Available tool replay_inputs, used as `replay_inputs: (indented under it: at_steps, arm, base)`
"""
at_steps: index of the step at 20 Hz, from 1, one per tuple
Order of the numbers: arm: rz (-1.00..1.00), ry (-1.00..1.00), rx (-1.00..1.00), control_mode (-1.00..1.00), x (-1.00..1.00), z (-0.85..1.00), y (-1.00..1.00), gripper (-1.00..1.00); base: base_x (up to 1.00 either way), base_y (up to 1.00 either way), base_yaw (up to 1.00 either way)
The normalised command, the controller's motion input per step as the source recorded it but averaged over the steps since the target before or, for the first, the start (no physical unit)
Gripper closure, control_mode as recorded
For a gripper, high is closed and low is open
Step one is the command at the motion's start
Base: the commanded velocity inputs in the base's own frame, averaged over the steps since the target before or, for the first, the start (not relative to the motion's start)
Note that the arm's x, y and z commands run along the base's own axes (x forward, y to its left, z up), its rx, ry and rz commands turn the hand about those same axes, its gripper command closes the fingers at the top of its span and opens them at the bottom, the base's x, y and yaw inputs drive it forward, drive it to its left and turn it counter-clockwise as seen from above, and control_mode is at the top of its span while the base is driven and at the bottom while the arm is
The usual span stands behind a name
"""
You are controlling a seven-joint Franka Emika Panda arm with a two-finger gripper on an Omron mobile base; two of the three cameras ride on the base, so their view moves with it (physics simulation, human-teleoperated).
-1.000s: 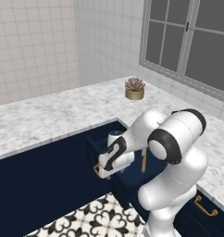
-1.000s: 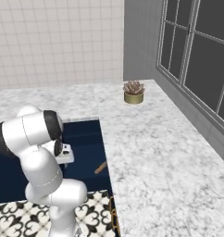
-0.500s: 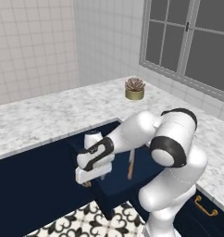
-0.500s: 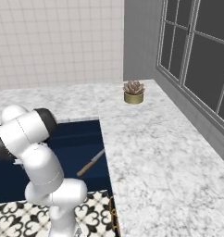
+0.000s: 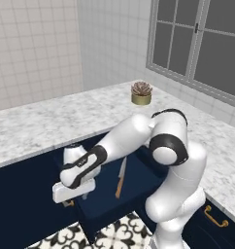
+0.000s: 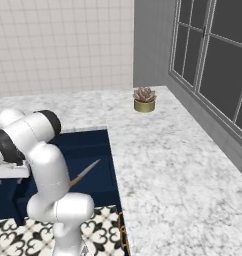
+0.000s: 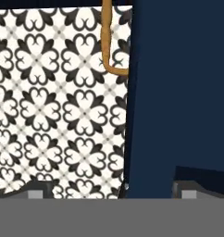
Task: Pick up the knife from the drawer and place it on the cutting board. Then place the meat from the plate to the cutting board.
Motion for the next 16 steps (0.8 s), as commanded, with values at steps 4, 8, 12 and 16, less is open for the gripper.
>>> replay_inputs:
  at_steps: [4, 8, 12, 16]
  arm:
    - [-0.02, 0.0, 0.0, -1.0, -0.09, 0.32, 0.86, -1.0]
    - [-0.35, -0.05, 0.15, -1.0, -0.01, 1.0, -0.52, -1.0]
    - [-0.28, -0.01, 0.06, -1.0, 0.0, 1.0, -1.0, -1.0]
    - [-0.28, -0.03, -0.14, -1.0, 0.18, 0.41, -1.0, -1.0]
  base:
    - [0.0, 0.0, 0.0]
    - [0.0, 0.0, 0.0]
    - [0.0, 0.0, 0.0]
    - [0.0, 0.0, 0.0]
